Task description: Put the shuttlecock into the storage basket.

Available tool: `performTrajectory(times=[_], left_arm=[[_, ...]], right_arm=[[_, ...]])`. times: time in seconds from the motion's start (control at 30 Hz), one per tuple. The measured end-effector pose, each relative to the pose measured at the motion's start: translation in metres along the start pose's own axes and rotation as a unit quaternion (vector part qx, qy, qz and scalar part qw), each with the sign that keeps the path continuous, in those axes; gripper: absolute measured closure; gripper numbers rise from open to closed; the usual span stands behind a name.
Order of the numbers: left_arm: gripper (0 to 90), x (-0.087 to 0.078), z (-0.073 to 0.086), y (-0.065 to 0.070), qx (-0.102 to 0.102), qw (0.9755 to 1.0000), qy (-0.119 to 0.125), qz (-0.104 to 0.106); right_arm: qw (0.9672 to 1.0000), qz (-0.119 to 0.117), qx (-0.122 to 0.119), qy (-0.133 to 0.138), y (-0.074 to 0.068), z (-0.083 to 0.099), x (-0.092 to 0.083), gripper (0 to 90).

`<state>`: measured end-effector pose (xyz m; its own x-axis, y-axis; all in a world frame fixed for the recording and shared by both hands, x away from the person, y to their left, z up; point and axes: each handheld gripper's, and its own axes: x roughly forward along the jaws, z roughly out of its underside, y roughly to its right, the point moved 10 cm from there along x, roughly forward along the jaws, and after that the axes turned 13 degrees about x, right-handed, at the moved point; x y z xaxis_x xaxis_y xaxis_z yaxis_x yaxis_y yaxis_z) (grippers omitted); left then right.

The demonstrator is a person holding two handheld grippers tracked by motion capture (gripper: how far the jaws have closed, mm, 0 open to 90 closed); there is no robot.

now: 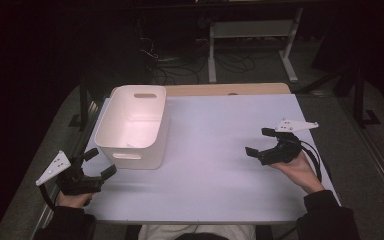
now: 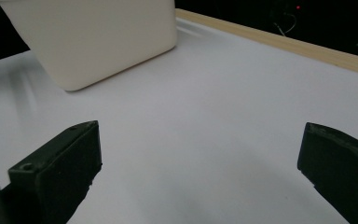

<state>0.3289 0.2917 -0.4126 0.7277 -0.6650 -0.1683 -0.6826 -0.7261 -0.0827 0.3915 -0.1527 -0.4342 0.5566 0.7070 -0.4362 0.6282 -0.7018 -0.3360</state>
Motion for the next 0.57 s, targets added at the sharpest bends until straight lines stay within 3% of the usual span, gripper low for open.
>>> performTrajectory(times=[0.27,0.57], left_arm=[[0.0,0.0,0.0,-0.001,-0.003,1.0,0.0,-0.001],[0.0,0.0,0.0,-0.002,0.002,1.0,0.004,-0.006]], right_arm=[[0.9995,0.025,0.011,0.013,0.014,0.02,-0.016,0.0],[0.9985,0.043,0.005,0.032,0.017,0.031,-0.027,0.0]])
